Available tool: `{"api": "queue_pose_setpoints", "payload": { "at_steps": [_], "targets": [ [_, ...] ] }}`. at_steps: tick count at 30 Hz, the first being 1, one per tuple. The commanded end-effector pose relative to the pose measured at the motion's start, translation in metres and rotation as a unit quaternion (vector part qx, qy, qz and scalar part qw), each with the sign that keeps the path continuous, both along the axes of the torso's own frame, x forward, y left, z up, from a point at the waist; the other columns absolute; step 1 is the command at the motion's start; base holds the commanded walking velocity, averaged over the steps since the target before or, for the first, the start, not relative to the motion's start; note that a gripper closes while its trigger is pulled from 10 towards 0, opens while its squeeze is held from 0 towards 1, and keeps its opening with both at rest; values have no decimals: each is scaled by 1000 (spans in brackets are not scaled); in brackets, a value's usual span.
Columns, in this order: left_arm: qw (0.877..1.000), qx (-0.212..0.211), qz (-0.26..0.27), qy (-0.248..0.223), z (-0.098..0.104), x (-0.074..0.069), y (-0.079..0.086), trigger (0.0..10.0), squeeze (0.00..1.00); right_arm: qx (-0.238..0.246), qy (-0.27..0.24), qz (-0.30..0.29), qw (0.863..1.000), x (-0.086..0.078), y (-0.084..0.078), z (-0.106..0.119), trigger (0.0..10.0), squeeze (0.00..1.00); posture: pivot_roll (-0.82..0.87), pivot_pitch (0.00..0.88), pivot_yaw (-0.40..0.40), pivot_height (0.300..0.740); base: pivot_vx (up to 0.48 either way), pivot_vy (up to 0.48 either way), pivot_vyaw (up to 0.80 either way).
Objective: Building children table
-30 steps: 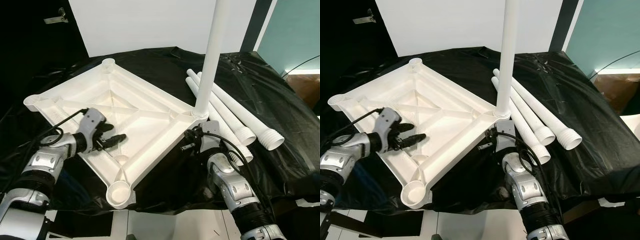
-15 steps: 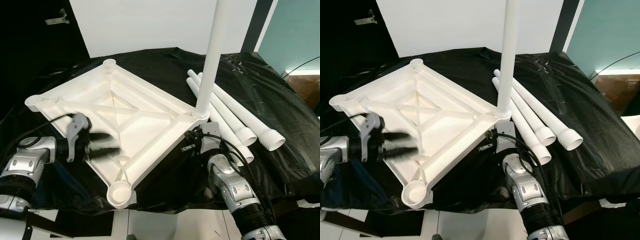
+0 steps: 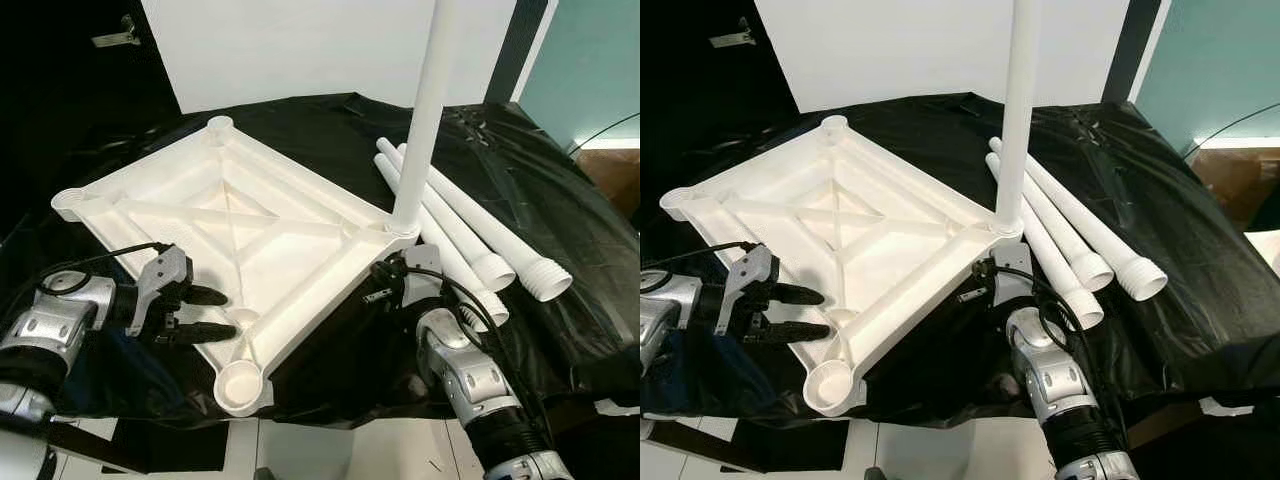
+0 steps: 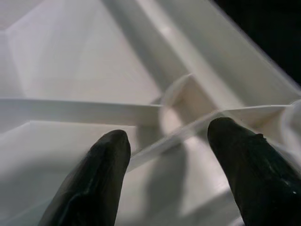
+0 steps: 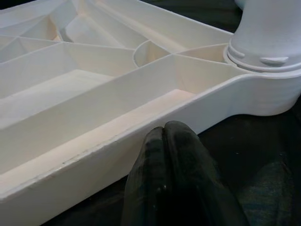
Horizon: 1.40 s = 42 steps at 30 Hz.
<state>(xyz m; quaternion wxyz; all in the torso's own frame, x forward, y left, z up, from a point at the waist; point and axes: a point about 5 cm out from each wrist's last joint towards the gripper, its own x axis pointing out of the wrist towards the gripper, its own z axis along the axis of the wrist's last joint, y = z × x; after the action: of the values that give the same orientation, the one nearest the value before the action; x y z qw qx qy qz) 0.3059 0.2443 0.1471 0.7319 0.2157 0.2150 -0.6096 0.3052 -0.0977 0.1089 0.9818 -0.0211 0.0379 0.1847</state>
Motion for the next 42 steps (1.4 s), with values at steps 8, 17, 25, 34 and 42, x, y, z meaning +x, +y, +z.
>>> {"api": "queue_pose_setpoints", "payload": {
  "at_steps": [8, 17, 25, 34, 42],
  "targets": [
    [992, 113, 20, -42, 2, 12, 16, 10000, 416, 7, 10, 4, 1000, -2, 5, -4, 10000, 0, -111, 17, 45, 740, 0, 0, 0],
    [984, 174, -30, -31, -1, 10, 18, 10000, 392, 13, 8, -1, 1000, 0, 4, -2, 10000, 0, -113, 15, 50, 740, 0, 0, 0],
    [988, 125, -94, -14, -8, 6, -5, 6902, 376, 18, 8, -3, 1000, 1, 6, -1, 10000, 0, -115, 10, 45, 740, 0, 0, 0],
    [990, 94, -105, -28, 8, 12, -7, 10000, 361, 20, 11, -2, 1000, -1, 6, -2, 10000, 0, -121, 9, 46, 740, 0, 0, 0],
    [978, 154, -137, -10, -8, 5, -6, 0, 267, 28, 11, -1, 1000, -1, 12, -2, 10000, 0, -116, 4, 57, 740, 0, 0, 0]
  ]
}}
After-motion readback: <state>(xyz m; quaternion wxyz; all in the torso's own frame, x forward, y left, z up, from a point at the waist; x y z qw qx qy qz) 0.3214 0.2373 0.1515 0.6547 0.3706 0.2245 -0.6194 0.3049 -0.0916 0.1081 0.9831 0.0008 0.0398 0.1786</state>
